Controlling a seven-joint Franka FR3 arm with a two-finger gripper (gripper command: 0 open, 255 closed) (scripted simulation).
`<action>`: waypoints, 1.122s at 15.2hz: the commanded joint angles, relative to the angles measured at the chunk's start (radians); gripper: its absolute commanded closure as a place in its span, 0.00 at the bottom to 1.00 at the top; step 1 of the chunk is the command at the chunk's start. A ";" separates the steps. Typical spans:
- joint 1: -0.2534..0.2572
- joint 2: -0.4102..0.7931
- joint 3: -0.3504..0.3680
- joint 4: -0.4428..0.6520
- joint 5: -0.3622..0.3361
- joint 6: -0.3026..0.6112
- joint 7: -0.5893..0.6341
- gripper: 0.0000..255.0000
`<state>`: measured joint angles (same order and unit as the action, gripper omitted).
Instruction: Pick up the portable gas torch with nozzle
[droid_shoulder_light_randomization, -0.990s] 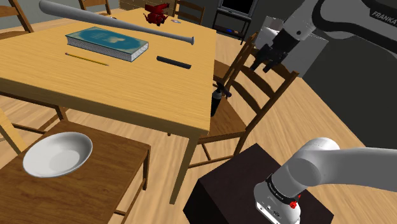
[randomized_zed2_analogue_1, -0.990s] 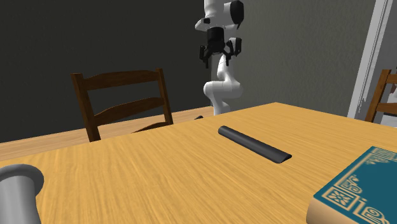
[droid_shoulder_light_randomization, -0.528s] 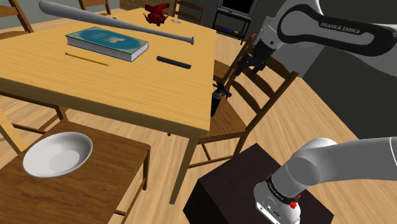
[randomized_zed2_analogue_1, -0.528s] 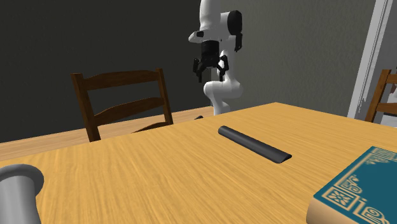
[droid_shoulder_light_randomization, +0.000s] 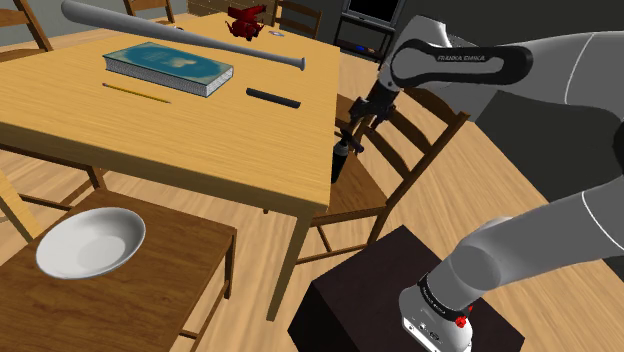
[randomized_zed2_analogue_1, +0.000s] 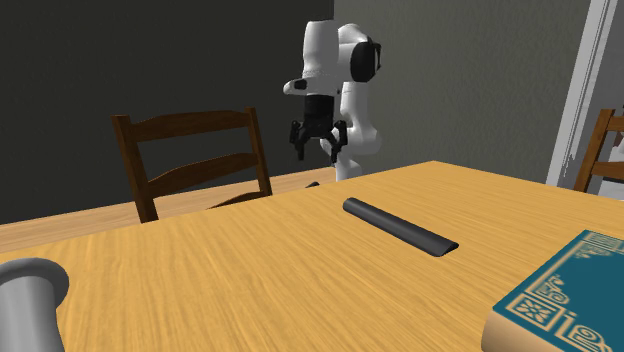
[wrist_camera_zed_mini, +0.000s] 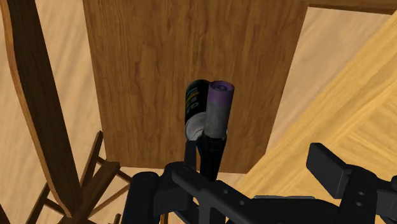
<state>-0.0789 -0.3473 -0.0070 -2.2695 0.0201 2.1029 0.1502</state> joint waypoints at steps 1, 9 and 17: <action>-0.012 0.067 -0.004 0.021 -0.015 0.038 0.009 0.00; -0.028 0.228 -0.006 0.052 -0.048 0.149 0.046 0.00; -0.028 0.255 -0.006 0.017 -0.048 0.211 0.047 1.00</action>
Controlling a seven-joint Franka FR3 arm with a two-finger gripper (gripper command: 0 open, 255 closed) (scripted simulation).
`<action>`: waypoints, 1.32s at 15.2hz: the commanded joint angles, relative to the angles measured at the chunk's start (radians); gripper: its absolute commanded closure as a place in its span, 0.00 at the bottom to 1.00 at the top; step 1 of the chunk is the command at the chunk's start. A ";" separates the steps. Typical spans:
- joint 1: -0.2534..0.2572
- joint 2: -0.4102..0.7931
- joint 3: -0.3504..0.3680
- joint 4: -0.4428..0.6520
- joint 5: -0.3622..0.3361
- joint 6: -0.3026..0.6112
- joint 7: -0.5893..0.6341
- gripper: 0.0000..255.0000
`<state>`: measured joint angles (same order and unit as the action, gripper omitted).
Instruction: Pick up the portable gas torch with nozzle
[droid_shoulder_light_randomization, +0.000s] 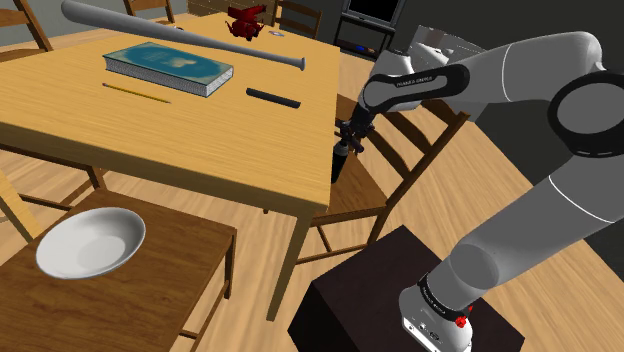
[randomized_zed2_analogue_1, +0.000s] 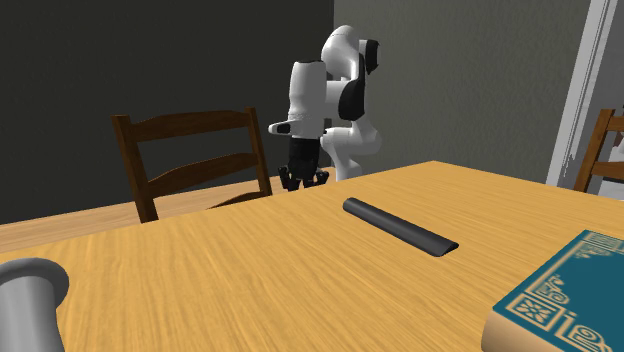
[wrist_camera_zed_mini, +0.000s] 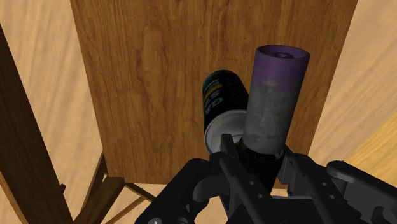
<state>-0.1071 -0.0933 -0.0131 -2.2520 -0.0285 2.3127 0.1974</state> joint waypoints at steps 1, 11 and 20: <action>0.000 0.001 0.000 0.000 0.000 0.001 0.000 1.00; 0.000 -0.018 0.000 0.022 0.001 -0.040 -0.001 1.00; 0.001 -0.058 0.001 0.103 0.002 -0.161 -0.003 1.00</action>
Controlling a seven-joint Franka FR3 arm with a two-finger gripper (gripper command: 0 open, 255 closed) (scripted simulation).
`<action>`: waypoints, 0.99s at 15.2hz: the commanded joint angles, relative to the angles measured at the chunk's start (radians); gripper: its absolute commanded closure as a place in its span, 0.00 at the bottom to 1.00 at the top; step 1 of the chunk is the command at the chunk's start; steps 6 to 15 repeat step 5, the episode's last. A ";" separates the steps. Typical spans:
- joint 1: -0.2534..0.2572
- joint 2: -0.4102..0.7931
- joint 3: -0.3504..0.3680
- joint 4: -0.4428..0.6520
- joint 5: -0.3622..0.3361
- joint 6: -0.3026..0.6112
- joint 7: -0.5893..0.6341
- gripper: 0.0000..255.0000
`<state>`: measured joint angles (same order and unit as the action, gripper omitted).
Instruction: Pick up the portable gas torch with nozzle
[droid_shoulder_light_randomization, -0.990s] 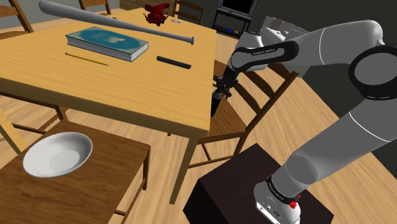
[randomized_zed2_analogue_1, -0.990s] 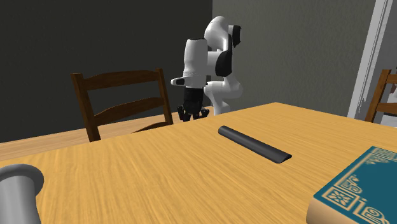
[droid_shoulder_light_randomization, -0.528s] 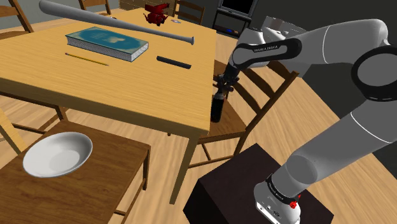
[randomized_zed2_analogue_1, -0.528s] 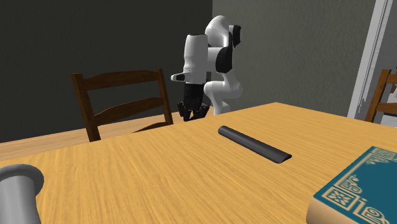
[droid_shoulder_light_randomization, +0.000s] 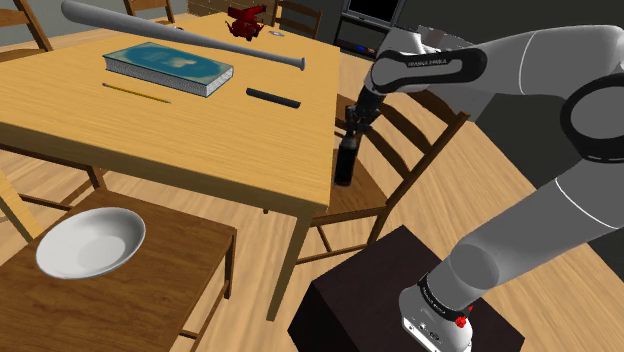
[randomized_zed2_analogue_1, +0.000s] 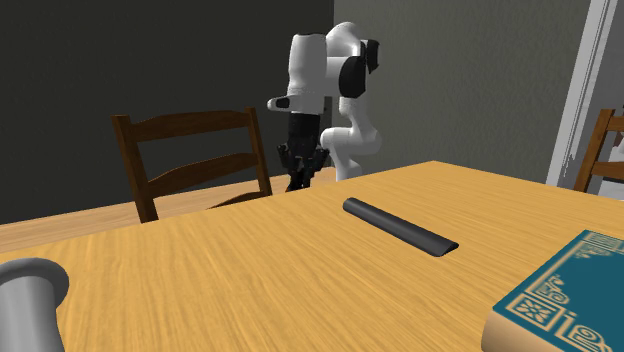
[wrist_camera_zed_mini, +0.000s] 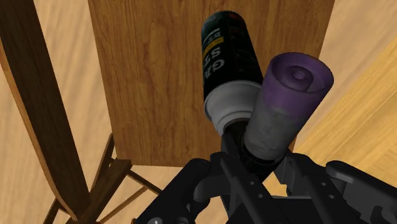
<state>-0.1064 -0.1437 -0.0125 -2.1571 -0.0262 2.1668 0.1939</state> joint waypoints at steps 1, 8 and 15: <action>0.000 -0.011 0.000 0.018 0.000 -0.029 0.000 1.00; 0.000 -0.018 0.000 0.041 0.001 -0.058 -0.001 1.00; 0.000 -0.018 0.000 0.041 0.001 -0.058 -0.001 1.00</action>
